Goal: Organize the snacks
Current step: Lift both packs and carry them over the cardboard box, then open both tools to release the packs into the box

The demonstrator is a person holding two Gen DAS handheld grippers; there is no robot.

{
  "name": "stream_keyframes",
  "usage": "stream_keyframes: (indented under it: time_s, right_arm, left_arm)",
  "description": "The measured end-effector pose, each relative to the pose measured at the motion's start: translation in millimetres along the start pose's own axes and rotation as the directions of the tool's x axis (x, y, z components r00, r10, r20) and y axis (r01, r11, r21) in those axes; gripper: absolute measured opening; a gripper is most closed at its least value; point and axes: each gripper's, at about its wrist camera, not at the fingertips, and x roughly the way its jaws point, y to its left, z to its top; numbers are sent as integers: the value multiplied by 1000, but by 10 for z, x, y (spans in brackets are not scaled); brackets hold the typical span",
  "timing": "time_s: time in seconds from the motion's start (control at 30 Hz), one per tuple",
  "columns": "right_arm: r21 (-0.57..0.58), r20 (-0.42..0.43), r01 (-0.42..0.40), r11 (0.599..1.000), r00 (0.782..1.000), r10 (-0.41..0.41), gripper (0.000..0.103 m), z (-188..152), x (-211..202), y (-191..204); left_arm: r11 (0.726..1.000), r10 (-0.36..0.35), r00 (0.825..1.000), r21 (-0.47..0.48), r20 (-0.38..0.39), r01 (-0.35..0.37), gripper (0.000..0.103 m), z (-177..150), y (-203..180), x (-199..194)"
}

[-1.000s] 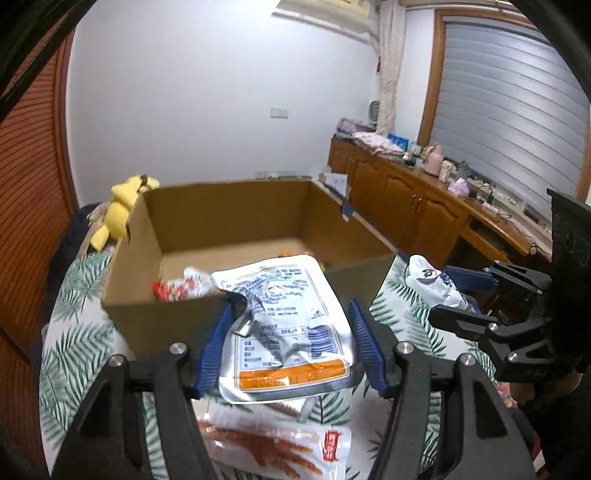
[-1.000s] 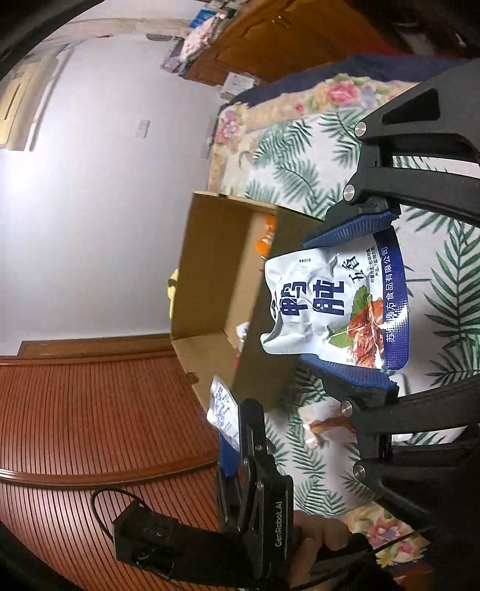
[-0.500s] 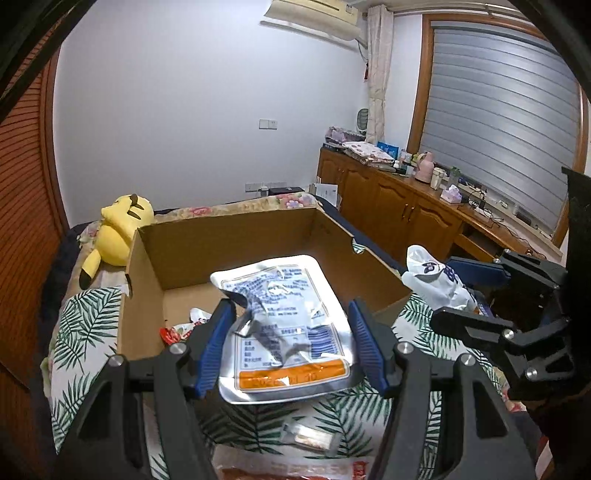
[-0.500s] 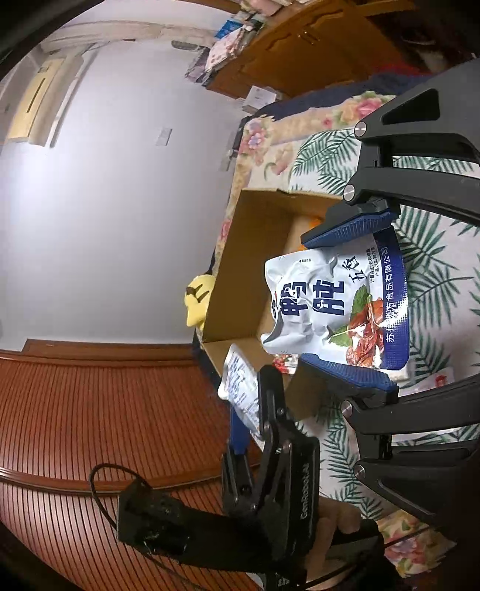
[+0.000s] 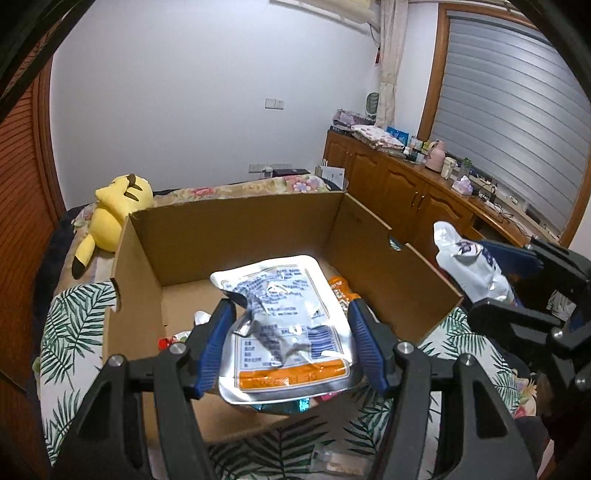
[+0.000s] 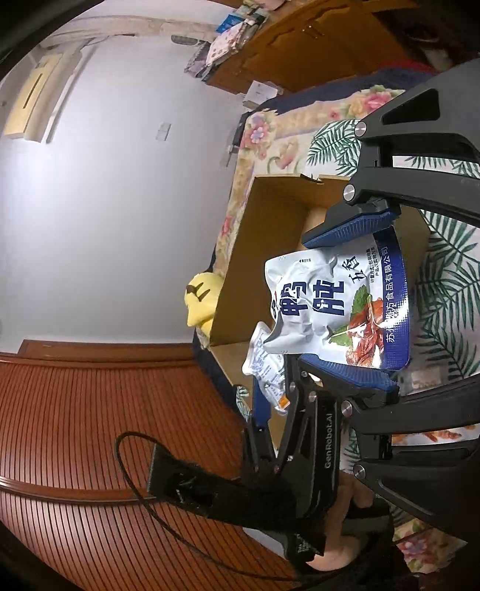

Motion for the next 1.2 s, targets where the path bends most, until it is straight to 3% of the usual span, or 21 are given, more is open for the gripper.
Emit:
stream_keyframes:
  time_s: [0.83,1.07,1.2]
  right_arm:
    - [66,-86,12,998,996,-6,60,-82,685,-311]
    - [115,-116,10,993,993,4,60,-85,815,-453]
    - [136,-136,-4,991,991,22,60,-98,938,-489]
  left_arm:
    - [999,34,994,33,-104,-31,64,20,-9,490]
    - [999,49,994,24,-101,-46,65,3,12,534]
    - [999,53,995,11,-84,-52,71,-6,73,497]
